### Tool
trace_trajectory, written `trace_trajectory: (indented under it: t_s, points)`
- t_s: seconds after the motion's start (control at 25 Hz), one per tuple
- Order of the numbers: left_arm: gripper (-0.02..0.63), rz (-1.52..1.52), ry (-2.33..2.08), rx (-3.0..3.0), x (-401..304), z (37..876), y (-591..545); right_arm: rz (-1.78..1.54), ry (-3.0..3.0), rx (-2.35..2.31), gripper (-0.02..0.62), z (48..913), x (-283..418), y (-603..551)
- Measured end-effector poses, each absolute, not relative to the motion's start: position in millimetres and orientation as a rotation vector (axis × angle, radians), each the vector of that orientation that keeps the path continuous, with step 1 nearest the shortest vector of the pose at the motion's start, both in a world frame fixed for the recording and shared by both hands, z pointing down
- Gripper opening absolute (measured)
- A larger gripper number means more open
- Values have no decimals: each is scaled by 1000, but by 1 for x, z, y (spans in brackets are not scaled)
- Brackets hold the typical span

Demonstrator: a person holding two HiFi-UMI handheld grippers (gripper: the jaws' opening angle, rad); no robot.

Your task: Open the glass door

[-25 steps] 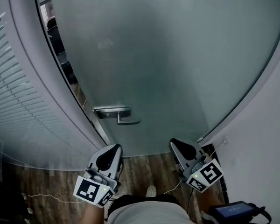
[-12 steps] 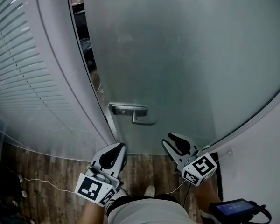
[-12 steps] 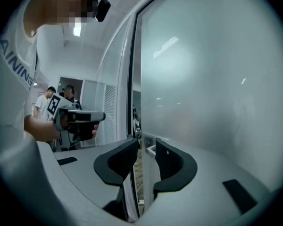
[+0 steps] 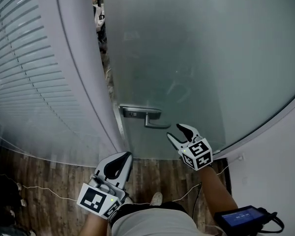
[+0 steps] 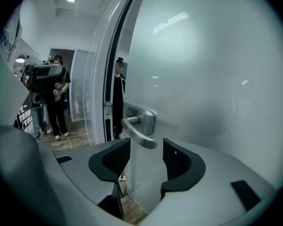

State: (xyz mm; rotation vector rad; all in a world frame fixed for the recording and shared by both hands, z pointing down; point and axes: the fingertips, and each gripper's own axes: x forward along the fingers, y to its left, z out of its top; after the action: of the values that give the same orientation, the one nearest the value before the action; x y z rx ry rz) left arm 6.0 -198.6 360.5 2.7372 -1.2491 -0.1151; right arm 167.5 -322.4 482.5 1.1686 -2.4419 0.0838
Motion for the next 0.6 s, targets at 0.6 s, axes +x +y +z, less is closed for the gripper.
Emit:
trace_trajectory:
  t_s: [0.6]
  points:
    - [-2,-115,-1276,2717,-4,363,-196,53,-2363,1156,169,499,159,-339]
